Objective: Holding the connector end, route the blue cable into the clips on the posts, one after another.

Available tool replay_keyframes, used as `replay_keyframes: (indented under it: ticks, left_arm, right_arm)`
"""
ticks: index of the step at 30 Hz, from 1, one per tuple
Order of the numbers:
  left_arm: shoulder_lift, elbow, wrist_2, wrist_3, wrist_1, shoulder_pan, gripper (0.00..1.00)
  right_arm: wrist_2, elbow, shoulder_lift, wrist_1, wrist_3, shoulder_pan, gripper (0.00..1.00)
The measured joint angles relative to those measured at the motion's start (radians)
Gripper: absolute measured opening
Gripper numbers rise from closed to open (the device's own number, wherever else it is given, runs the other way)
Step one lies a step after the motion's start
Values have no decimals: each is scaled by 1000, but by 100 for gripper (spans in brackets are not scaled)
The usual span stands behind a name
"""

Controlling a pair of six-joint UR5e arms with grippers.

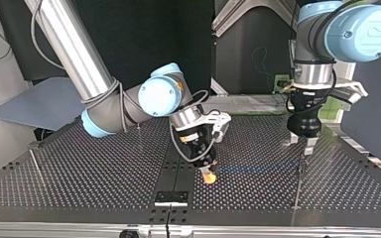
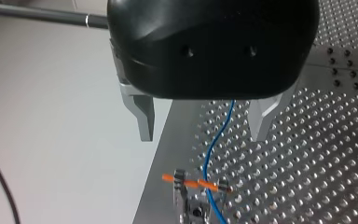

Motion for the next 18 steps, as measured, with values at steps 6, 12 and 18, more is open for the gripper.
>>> replay_keyframes:
  ticks: [6,12,18]
  left_arm:
    - [-31,0,26,46,8,4,100]
    - [-64,0,22,97,-11,14,100]
    - [-65,0,24,150,-12,19,100]
  right_arm:
    - [0,0,0,0,0,-1,0]
    - [0,0,0,0,-1,-3,0]
    - [-2,0,0,0,0,-4,0]
